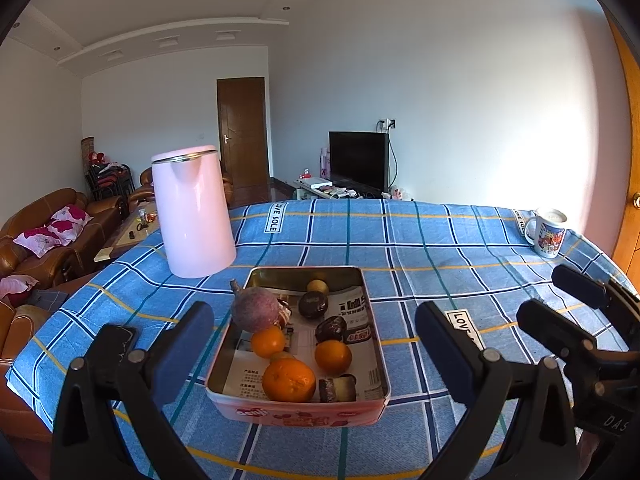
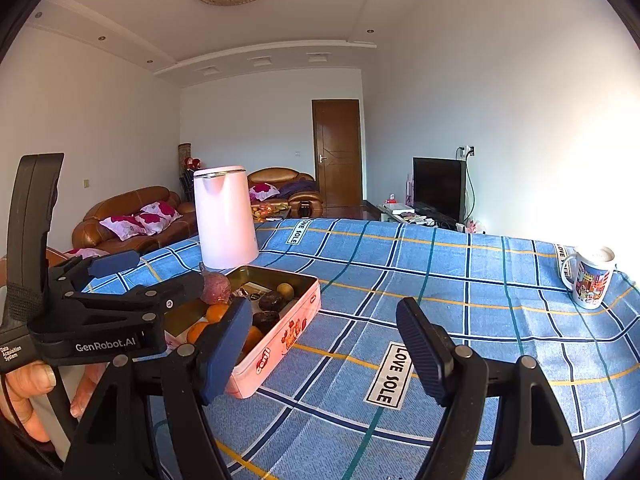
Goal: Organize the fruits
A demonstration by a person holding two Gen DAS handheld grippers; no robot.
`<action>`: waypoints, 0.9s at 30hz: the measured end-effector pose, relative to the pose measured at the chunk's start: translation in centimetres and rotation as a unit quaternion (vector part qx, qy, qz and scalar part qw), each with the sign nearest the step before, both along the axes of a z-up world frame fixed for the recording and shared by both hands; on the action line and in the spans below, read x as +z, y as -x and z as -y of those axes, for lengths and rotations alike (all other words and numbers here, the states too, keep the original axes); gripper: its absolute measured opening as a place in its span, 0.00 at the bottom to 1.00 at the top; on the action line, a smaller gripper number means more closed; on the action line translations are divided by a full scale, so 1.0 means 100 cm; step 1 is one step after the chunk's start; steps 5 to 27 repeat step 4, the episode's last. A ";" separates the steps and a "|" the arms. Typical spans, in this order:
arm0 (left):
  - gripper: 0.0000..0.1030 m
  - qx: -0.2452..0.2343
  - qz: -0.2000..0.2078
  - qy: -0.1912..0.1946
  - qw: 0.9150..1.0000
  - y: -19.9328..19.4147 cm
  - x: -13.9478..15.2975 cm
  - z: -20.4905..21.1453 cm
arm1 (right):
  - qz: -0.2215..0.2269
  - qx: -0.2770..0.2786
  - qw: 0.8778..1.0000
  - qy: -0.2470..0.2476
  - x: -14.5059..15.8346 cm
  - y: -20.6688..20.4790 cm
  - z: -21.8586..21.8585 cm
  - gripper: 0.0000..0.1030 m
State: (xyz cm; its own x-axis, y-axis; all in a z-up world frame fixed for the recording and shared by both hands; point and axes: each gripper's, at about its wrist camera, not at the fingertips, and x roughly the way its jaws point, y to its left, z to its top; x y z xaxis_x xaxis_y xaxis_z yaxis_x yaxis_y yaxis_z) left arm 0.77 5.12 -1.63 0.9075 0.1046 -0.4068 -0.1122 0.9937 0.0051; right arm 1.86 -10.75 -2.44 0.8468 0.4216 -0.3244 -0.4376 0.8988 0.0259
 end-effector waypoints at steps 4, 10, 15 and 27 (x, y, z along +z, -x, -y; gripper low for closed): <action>1.00 -0.001 0.000 -0.001 1.000 0.000 -0.001 0.001 | -0.004 -0.004 1.000 0.001 -0.003 -0.002 0.003 0.74; 1.00 -0.001 0.000 -0.001 1.000 0.000 -0.001 0.001 | -0.004 -0.004 1.000 0.001 -0.003 -0.002 0.003 0.74; 1.00 -0.001 0.000 -0.001 1.000 0.000 -0.001 0.001 | -0.004 -0.004 1.000 0.001 -0.003 -0.002 0.003 0.74; 1.00 -0.001 0.000 -0.001 1.000 0.000 -0.001 0.001 | -0.004 -0.004 1.000 0.001 -0.003 -0.002 0.003 0.74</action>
